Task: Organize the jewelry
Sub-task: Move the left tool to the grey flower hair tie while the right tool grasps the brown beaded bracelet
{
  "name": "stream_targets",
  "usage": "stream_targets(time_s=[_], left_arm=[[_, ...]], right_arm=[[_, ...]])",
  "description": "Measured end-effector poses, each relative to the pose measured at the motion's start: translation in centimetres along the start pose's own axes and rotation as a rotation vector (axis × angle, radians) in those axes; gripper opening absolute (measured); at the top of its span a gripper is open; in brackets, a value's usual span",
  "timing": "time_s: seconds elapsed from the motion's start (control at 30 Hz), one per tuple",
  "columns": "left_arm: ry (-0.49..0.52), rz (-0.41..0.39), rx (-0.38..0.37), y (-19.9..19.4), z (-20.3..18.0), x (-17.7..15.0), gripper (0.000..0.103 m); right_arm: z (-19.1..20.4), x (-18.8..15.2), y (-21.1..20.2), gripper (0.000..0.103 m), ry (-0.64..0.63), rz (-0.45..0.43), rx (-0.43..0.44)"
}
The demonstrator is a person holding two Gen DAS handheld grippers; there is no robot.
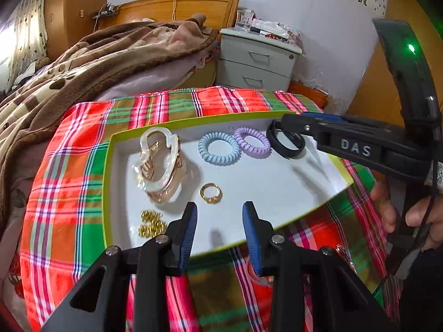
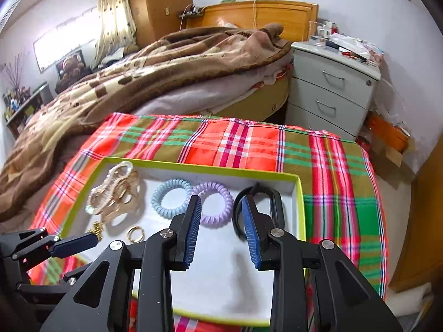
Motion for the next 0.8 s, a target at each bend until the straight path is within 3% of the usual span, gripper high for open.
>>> stream_targets(time_s=[0.3,0.53,0.8], left_arm=[[-0.020,-0.019,-0.015,-2.9,0.1,-2.2,0.036],[-0.046,-0.026,-0.089,-4.4,0.3,-3.8,0.042],[-0.045,-0.023,-0.110,-5.0,0.4,-5.4,0.043]], right_arm=[[0.2,-3.7,-5.1,0.032,0.047,-0.067,0.027],[-0.1,-8.0,-7.6,0.032,0.095,-0.058,0.060],[-0.4,-12.0,-8.1,0.033,0.135,-0.034,0.094]])
Point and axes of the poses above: each gripper's, at about its wrist camera, not at the fingertips, and y roughly the way its jaws point, z to its left, x to its top, the point moved 2 cm from there along y, roughly the way its jaws point, and after that the axes turned 6 degrees about x, right-handed, at the moved point
